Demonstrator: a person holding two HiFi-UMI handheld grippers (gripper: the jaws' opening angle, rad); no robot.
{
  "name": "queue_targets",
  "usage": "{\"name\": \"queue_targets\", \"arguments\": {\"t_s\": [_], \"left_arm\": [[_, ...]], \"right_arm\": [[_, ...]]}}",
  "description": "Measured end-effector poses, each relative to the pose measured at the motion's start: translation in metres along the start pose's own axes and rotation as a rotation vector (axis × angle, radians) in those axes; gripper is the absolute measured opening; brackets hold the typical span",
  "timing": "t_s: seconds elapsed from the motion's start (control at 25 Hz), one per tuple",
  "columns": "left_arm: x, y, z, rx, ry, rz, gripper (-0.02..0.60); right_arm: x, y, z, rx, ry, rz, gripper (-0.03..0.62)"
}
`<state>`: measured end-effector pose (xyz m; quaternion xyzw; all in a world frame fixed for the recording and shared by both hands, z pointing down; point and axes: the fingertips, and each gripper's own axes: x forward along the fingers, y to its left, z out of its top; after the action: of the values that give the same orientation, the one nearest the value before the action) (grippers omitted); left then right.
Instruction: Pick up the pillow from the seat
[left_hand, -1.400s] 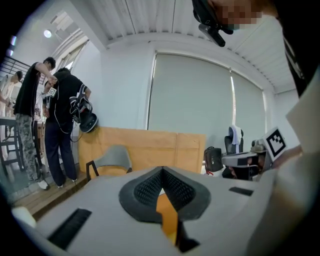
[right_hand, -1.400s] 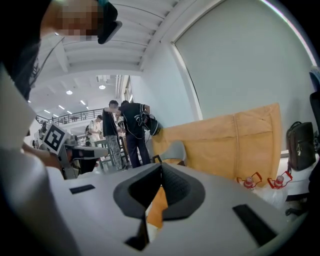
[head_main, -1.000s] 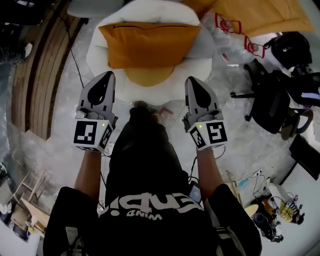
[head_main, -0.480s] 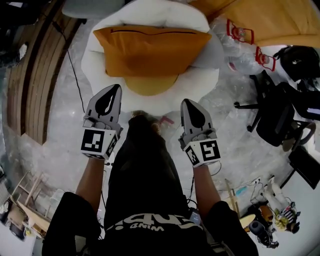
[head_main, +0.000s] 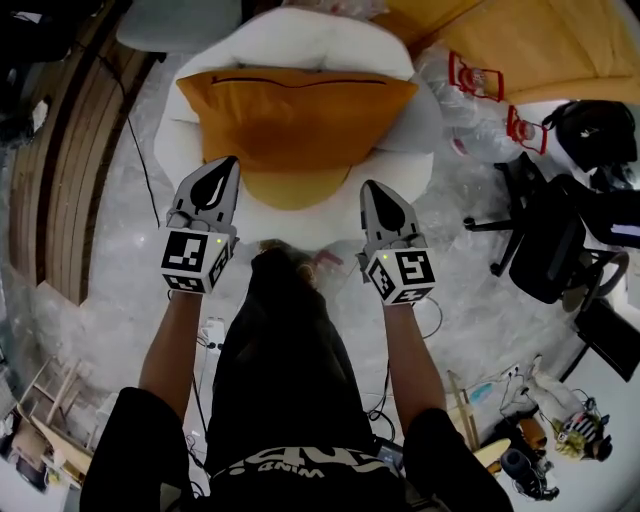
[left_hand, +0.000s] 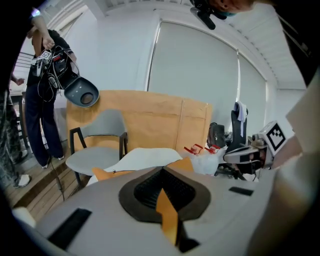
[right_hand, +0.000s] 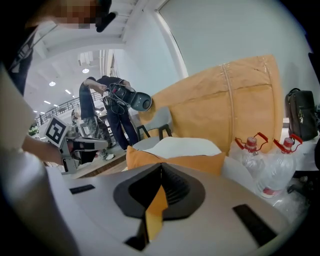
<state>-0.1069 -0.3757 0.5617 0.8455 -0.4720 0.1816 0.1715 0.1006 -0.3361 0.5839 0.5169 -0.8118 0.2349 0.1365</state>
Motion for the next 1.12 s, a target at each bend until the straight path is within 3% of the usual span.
{"name": "queue_targets", "arguments": {"t_s": [0.28,0.6,0.88,0.92,0.96,1.0,1.08,1.12], "left_arm": [[0.047,0.028,-0.031,-0.064,0.045,0.009,0.009],[0.077,0.074,-0.064,-0.16,0.102,0.111,0.011],[0.079,0.097,-0.086,-0.198,0.125,0.171,0.017],[0.08,0.099,-0.088,-0.207,0.126,0.17,0.06],[0.081,0.1,-0.09,-0.215,0.126,0.167,0.152],[0.082,0.102,-0.092,-0.221,0.124,0.168,0.221],[0.085,0.104,-0.097,-0.228,0.116,0.178,0.263],[0.086,0.105,-0.1,-0.232,0.113,0.18,0.272]], "right_arm": [[0.04,-0.044,-0.031,0.036,0.062,-0.035,0.021],[0.087,-0.093,-0.052,0.072,0.104,-0.089,0.021],[0.113,-0.112,-0.065,0.033,0.159,-0.073,0.023],[0.117,-0.114,-0.068,0.038,0.169,-0.073,0.023],[0.121,-0.117,-0.072,0.048,0.179,-0.075,0.023],[0.125,-0.12,-0.077,0.065,0.189,-0.078,0.054],[0.133,-0.129,-0.085,0.119,0.191,-0.093,0.259],[0.136,-0.134,-0.089,0.142,0.186,-0.105,0.301]]}}
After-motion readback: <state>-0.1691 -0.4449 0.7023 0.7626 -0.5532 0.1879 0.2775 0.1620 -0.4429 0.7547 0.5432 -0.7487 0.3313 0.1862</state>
